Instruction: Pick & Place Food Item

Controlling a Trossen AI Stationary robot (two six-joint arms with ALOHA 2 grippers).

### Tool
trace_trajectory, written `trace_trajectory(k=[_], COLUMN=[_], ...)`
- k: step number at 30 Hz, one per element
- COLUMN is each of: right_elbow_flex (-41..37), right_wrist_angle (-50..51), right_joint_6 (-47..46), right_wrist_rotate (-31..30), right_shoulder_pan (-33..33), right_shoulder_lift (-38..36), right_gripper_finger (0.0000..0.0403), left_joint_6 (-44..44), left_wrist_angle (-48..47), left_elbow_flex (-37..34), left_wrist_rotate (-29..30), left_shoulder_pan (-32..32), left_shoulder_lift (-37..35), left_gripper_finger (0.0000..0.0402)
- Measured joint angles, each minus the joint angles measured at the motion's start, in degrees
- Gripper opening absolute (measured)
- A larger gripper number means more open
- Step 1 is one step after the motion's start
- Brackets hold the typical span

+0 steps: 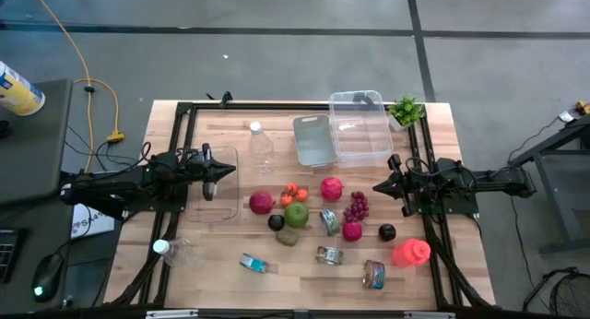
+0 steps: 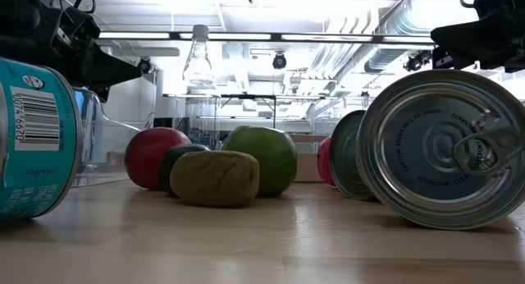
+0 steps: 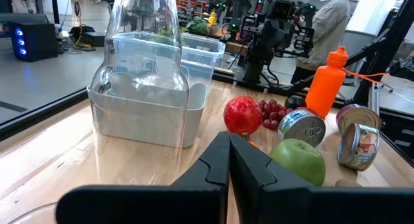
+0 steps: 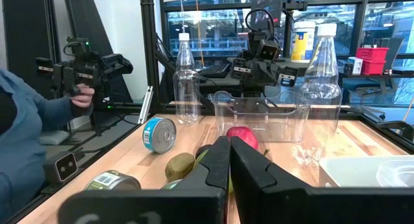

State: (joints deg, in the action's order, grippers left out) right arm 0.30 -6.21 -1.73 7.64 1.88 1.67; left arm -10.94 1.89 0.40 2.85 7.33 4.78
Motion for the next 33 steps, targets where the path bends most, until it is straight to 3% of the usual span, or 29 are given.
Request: trace_trajectory(k=[33], right_elbow_flex=[0.0], right_wrist_angle=[0.01], right_joint_6=[-0.01], right_wrist_rotate=[0.0], right_shoulder_pan=[0.01], right_shoulder_lift=[0.0], right_gripper_finger=[0.0001], left_joint_6=[7.48], left_wrist_angle=[3.6], left_elbow_flex=[0.0], left_wrist_rotate=[0.02], left_shoulder_pan=[-0.02], left_shoulder_lift=[0.0], left_gripper_finger=[0.0001])
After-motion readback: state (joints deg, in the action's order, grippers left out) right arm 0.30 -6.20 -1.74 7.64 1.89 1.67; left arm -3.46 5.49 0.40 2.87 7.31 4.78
